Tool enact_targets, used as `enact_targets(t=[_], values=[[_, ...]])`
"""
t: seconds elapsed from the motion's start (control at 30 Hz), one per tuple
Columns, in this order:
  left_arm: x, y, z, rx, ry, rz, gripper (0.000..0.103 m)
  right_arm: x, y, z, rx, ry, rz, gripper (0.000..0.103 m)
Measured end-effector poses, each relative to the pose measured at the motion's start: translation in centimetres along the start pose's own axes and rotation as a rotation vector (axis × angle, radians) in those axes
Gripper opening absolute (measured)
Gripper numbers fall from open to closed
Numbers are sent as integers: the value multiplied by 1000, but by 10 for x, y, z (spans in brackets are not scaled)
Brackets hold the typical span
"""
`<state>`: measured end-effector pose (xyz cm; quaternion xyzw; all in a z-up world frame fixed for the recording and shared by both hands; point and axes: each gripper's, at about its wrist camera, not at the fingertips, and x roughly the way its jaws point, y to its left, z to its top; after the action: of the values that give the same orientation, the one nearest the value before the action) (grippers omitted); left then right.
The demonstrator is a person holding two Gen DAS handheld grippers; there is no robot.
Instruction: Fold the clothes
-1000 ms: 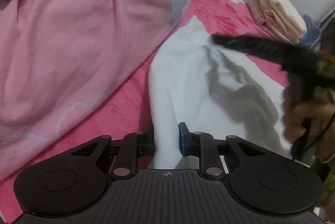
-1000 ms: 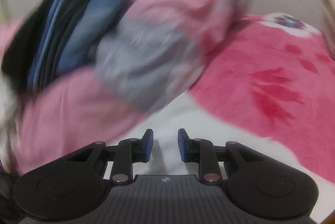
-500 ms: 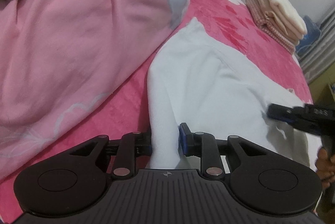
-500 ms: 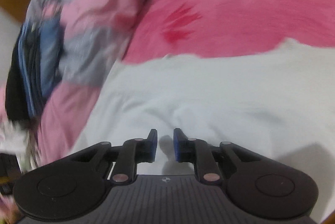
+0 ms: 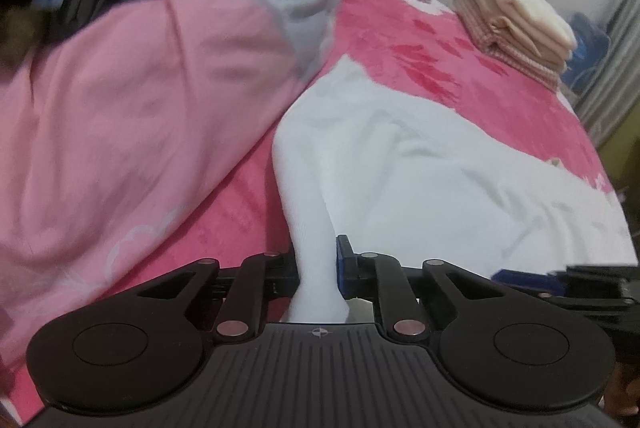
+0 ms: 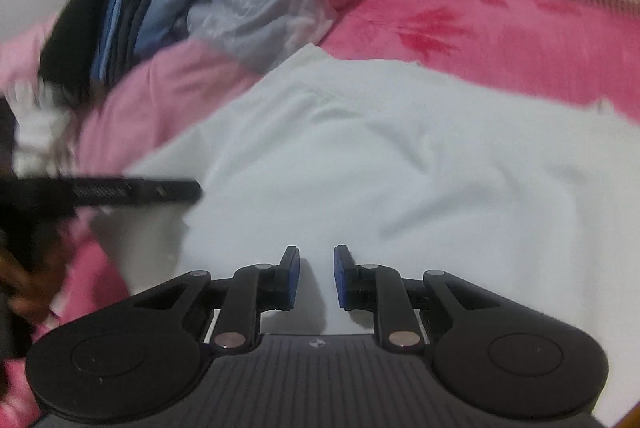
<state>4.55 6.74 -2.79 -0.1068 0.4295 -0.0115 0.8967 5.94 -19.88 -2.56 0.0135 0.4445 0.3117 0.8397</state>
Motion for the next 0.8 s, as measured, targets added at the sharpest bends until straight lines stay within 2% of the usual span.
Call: enact_targets(t=[0.17,0.3,0.8], values=[[-4,-17,-2,78,-29,6,12,6,8,-9,-112,-22,-52,20],[-6,-24,-4,125,-43,28,12,9,8,-8,-112,-27,-54,20],[-5,-40,-12,208,-49,79,12,9,12,-10,-128,-40,-67,20]])
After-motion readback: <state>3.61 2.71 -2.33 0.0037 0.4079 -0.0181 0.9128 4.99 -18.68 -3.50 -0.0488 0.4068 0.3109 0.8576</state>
